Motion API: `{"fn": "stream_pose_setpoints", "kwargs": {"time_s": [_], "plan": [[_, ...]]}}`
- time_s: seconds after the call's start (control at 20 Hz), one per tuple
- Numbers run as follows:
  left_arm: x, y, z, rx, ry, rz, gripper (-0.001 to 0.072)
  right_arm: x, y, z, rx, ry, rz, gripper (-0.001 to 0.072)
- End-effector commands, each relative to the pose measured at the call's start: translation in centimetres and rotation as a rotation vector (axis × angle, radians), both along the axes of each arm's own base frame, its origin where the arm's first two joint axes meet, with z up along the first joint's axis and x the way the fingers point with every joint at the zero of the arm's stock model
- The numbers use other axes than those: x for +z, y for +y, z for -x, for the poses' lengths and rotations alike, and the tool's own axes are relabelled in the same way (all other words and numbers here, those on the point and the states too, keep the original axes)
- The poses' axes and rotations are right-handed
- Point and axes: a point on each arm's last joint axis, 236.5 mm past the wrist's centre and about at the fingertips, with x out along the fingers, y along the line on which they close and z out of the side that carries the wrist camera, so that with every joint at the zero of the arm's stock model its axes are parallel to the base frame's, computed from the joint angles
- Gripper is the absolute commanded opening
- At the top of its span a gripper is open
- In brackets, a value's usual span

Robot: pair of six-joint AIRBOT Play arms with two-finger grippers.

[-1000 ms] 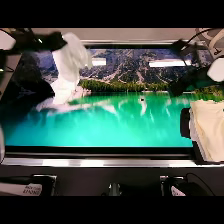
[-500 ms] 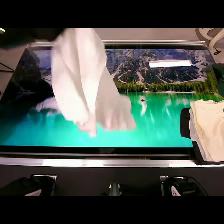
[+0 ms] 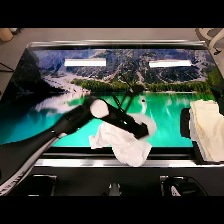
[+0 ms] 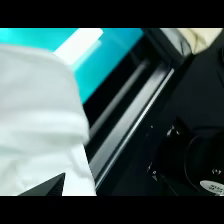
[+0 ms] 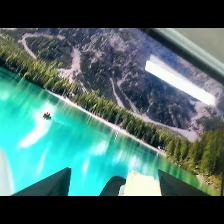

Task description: Fold the shirts.

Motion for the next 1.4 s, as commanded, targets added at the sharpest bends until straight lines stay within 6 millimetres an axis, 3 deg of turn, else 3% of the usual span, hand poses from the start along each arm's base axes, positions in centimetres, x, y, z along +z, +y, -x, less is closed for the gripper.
{"fn": "stream_pose_setpoints", "kwargs": {"time_s": [0.0, 0.1, 0.15, 0.25, 0.35, 0.5, 0.6, 0.7, 0.8, 0.85, 0.9, 1.0, 1.15, 1.2, 1.25, 1.3, 1.35], "plan": [[-2.4, 0.7, 1.5, -0.051, 0.074, -0.094, 0.0681, -3.6, 0.2, -0.9, -0.003, 0.159, 0.006, 0.0708], [-1.5, 7.6, -4.5, 0.049, -0.028, -0.252, 0.0681, -8.0, 0.6, -1.3, 0.002, 0.355, 0.013, 0.0708], [-1.1, 12.1, -7.5, 0.125, -0.069, -0.342, 0.0681, -10.1, 0.9, -1.9, 0.007, 0.444, 0.015, 0.0698], [-0.4, 20.0, -10.8, 0.241, -0.087, -0.478, 0.0681, -14.1, 2.3, -3.8, 0.052, 0.567, 0.001, 0.067], [-0.9, 24.7, -11.2, 0.316, -0.025, -0.526, 0.0681, -18.1, 4.0, -5.7, 0.104, 0.674, -0.032, 0.0671], [-5.7, 28.2, -7.7, 0.303, 0.089, -0.608, 0.0678, -24.6, 6.4, -5.9, 0.157, 0.881, -0.102, 0.067], [-9.9, 27.6, -5.2, 0.3, 0.156, -0.594, 0.0672, -27.9, 8.4, -4.5, 0.21, 1.01, -0.179, 0.0669], [-13.2, 25.1, -3.0, 0.319, 0.233, -0.521, 0.0672, -30.8, 9.4, -3.1, 0.254, 1.074, -0.21, 0.0672], [-15.1, 23.2, -1.7, 0.334, 0.275, -0.476, 0.0672, -33.5, 8.4, -1.3, 0.228, 1.137, -0.179, 0.0672], [-15.8, 22.6, -1.2, 0.327, 0.283, -0.474, 0.0659, -34.4, 8.0, -0.6, 0.232, 1.162, -0.163, 0.0672], [-16.2, 22.0, -0.8, 0.312, 0.285, -0.478, 0.06, -35.1, 7.9, -0.1, 0.243, 1.174, -0.158, 0.0673], [-17.2, 21.2, 0.1, 0.283, 0.291, -0.495, 0.0597, -36.5, 8.0, 0.3, 0.243, 1.174, -0.164, 0.0675], [-18.3, 21.3, 0.3, 0.278, 0.309, -0.516, 0.0287, -38.1, 8.4, 0.8, 0.231, 1.17, -0.19, 0.0674], [-18.3, 21.5, 0.2, 0.283, 0.312, -0.516, 0.01, -38.7, 8.4, 0.9, 0.223, 1.168, -0.193, 0.0671], [-18.2, 21.6, 0.0, 0.286, 0.308, -0.512, 0.0028, -39.1, 8.3, 0.9, 0.217, 1.161, -0.193, 0.0645], [-18.0, 21.7, -0.2, 0.29, 0.304, -0.507, 0.0027, -39.4, 8.3, 0.7, 0.212, 1.15, -0.193, 0.0462], [-17.8, 21.8, -0.4, 0.297, 0.299, -0.501, 0.0027, -39.5, 8.3, 0.3, 0.209, 1.134, -0.194, 0.0205]]}}
